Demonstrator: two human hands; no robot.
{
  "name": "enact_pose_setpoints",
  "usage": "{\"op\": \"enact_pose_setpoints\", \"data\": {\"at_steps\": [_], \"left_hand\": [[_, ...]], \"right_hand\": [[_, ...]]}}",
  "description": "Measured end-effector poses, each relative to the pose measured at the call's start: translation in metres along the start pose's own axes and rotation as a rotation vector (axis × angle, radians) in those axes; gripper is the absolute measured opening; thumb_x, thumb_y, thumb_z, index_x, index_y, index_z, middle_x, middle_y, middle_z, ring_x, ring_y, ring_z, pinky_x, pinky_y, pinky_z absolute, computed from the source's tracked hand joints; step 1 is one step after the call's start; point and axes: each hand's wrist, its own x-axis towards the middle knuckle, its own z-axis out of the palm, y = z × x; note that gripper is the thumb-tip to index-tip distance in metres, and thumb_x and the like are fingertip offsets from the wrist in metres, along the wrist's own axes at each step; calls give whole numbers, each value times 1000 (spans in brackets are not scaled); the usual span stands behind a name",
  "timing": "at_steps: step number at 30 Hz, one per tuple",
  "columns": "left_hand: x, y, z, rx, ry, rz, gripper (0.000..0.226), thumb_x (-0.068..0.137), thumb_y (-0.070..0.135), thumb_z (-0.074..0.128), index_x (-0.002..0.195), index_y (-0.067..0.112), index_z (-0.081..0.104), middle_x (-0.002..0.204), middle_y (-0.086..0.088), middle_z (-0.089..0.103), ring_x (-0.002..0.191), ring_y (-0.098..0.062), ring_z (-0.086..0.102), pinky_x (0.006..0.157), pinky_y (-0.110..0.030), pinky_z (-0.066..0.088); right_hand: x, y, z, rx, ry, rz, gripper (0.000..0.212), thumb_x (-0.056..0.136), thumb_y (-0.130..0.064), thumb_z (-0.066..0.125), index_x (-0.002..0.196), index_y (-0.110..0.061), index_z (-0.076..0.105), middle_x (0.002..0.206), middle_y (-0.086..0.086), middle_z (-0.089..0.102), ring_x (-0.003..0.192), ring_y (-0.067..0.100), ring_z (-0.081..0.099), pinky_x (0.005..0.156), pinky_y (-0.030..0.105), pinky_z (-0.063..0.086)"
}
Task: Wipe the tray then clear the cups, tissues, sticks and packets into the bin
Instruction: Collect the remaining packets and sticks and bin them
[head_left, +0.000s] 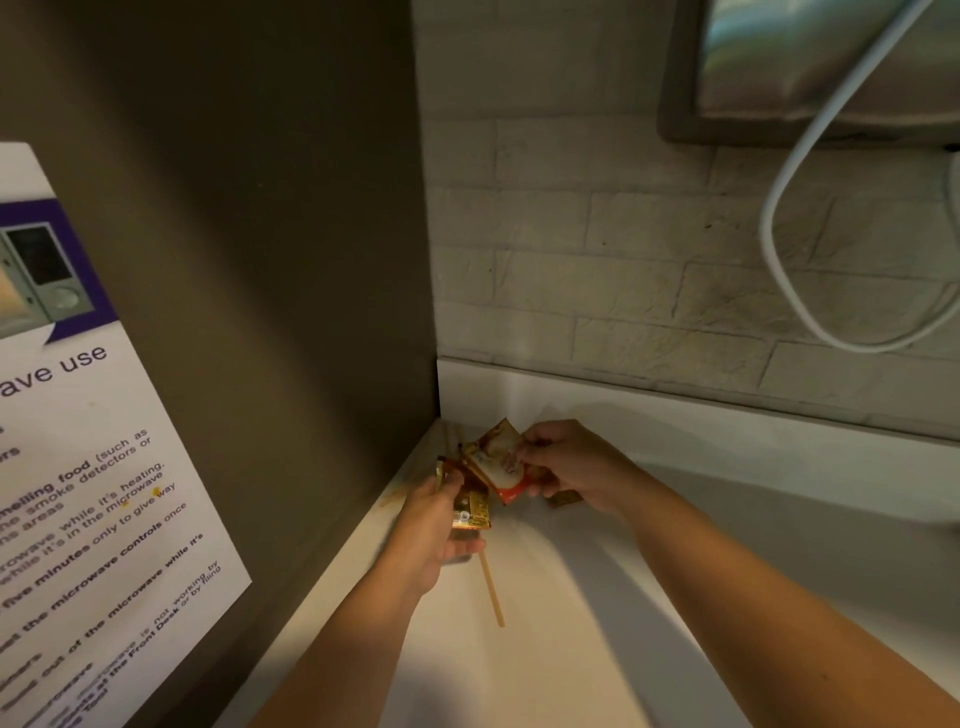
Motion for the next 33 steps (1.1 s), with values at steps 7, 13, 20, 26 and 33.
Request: {"op": "enact_pose_setpoints", "data": {"at_steps": [7, 13, 20, 26, 33], "left_hand": [[1, 0, 0, -19, -58, 29, 33, 92, 45, 50, 113, 19, 57, 97, -13, 70, 72, -26, 66, 67, -32, 49], [0, -4, -11, -82, -1, 18, 24, 87, 8, 63, 107, 19, 56, 111, -16, 65, 81, -26, 65, 53, -27, 54], [8, -5, -19, -153, 32, -19, 25, 86, 8, 63, 108, 17, 53, 116, -18, 63, 99, -32, 64, 49, -26, 53], [14, -7, -23, -172, 3, -45, 31, 89, 9, 59, 118, 13, 50, 120, -18, 60, 102, -33, 62, 59, -31, 52], [16, -10, -24, -141, -22, -30, 41, 88, 9, 61, 126, 17, 48, 125, -17, 58, 110, -35, 60, 69, -36, 56]], "right_hand": [[-6, 9, 32, -64, -18, -2, 3, 92, -17, 57, 90, -16, 59, 74, -1, 59, 53, 3, 55, 45, 13, 40], [16, 34, 17, -330, 308, -27, 19, 85, -20, 62, 99, -10, 69, 99, 7, 67, 93, 21, 62, 73, 25, 50], [36, 51, -10, -767, 394, 298, 59, 81, -34, 66, 131, -10, 43, 135, 12, 36, 124, 31, 37, 100, 38, 36], [41, 56, -17, -563, 239, 290, 64, 72, -24, 79, 122, 0, 48, 122, 16, 55, 112, 29, 55, 78, 27, 44], [37, 60, -13, -519, 219, 191, 44, 72, -15, 77, 109, 2, 59, 107, 15, 61, 88, 19, 54, 49, 18, 34]]}}
